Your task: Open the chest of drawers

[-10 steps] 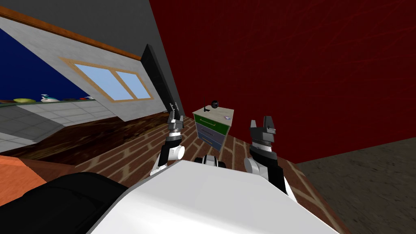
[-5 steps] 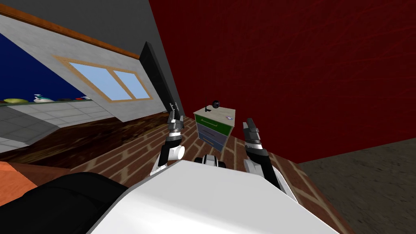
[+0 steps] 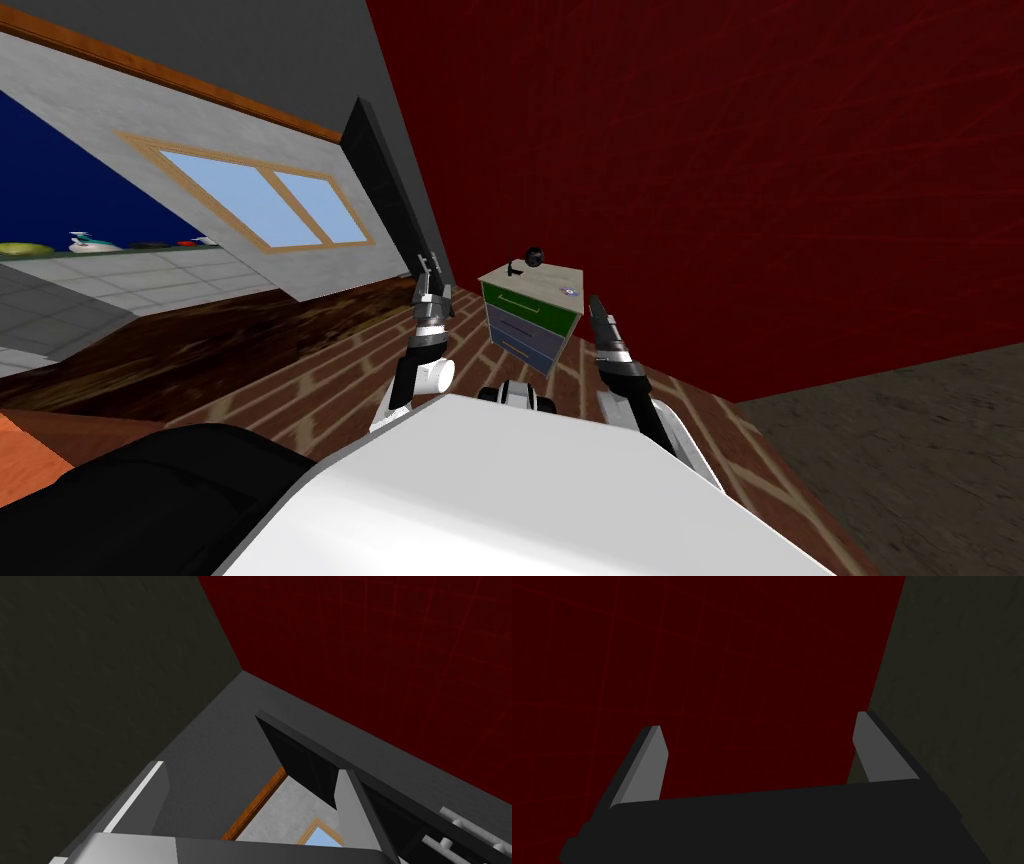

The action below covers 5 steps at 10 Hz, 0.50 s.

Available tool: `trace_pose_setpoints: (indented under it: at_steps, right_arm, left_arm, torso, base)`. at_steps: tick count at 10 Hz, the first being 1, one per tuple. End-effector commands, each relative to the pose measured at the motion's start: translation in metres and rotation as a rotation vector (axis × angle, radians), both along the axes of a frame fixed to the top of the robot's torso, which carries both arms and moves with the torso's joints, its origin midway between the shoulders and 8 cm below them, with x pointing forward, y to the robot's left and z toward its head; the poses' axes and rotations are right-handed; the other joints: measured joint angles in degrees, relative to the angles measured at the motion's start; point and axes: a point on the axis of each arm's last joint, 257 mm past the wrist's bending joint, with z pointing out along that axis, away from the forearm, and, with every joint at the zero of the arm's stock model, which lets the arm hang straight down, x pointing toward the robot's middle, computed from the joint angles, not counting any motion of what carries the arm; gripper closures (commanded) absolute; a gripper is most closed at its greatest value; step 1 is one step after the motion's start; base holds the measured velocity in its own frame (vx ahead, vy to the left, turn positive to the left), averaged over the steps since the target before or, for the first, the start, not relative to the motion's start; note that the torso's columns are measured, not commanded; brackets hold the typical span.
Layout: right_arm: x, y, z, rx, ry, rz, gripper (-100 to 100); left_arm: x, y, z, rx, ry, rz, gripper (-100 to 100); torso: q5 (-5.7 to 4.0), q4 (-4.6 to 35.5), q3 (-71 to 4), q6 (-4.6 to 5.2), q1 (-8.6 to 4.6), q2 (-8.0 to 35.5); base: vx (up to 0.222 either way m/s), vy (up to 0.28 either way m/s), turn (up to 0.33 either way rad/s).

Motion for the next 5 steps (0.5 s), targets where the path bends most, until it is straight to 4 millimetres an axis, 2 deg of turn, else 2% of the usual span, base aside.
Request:
trace_pose_setpoints:
  at_steps: [1,2,3,4,5]
  right_arm:
    - [0.008,0.005,-0.020,-0.079,0.048,-0.022,-100]
    - [0.016,0.009,-0.037,-0.128,0.092,-0.037,-100]
    - [0.016,0.010,-0.038,-0.148,0.092,-0.042,-100]
    - [0.022,0.012,-0.056,-0.193,0.137,-0.057,-100]
    - [0.022,0.013,-0.057,-0.220,0.135,-0.065,-100]
  left_arm:
    - [0.000,0.000,0.000,0.000,0.000,0.000,0]
    - [0.000,0.000,0.000,0.000,0.000,0.000,0]
    - [0.000,0.000,0.000,0.000,0.000,0.000,0]
    - [0.000,0.000,0.000,0.000,0.000,0.000,0]
    - [0.000,0.000,0.000,0.000,0.000,0.000,0]
  torso:
    - [-0.01,0.0,0.0,0.00,0.00,-0.1]
    - [-0.01,0.0,0.0,0.00,-0.02,0.0]
    - [0.00,0.0,0.0,0.00,0.05,0.0]
    - [0.00,0.0,0.0,-0.01,0.01,0.0]
    - [0.00,0.0,0.0,-0.01,0.05,0.0]
  base:
    - [0.029,0.060,-0.011]
    - [0.031,0.079,-0.017]
    - [0.031,0.074,-0.017]
    - [0.026,0.090,-0.028]
    - [0.031,0.076,-0.013]
